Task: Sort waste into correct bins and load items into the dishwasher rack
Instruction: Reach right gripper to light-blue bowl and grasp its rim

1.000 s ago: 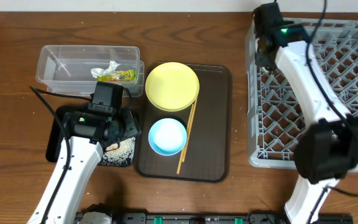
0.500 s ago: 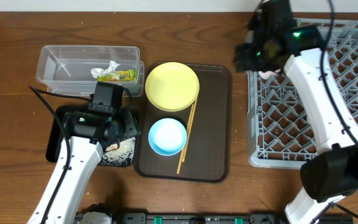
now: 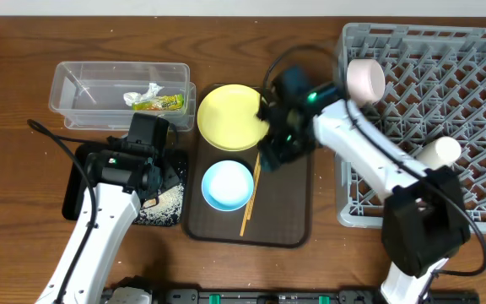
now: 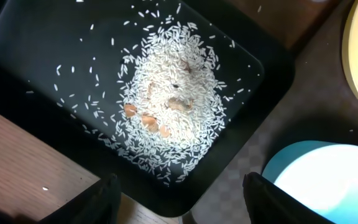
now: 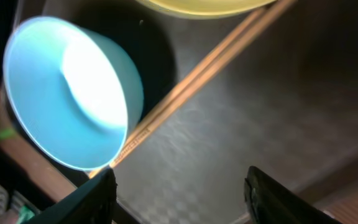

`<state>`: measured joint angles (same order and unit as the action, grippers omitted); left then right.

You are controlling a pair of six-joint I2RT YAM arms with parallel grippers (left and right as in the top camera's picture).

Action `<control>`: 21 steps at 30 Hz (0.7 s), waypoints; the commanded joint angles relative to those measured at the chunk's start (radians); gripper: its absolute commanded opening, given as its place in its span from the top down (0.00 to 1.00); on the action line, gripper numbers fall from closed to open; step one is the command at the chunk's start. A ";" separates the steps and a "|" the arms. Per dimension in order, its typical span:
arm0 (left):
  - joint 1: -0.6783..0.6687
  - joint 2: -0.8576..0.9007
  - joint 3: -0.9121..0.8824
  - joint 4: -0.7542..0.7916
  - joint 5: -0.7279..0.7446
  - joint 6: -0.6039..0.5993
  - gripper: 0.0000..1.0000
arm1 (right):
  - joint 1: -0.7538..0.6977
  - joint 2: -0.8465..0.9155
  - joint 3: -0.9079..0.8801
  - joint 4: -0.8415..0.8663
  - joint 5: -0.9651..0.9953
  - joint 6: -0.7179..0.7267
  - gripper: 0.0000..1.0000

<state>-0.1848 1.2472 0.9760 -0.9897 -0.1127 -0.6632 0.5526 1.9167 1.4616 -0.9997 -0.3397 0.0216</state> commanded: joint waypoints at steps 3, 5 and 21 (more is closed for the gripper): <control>0.005 0.008 -0.006 -0.005 -0.027 -0.020 0.34 | 0.074 0.000 -0.095 0.117 0.007 0.042 0.39; 0.005 0.008 -0.006 -0.005 -0.027 -0.020 0.34 | 0.095 0.000 -0.125 0.167 0.026 0.079 0.41; 0.005 0.008 -0.006 -0.005 -0.027 -0.019 0.34 | 0.144 0.000 -0.207 0.299 0.152 0.185 0.86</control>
<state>-0.1848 1.2495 0.9756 -0.9901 -0.1169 -0.6773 0.6952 1.9167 1.2606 -0.7116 -0.2062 0.1844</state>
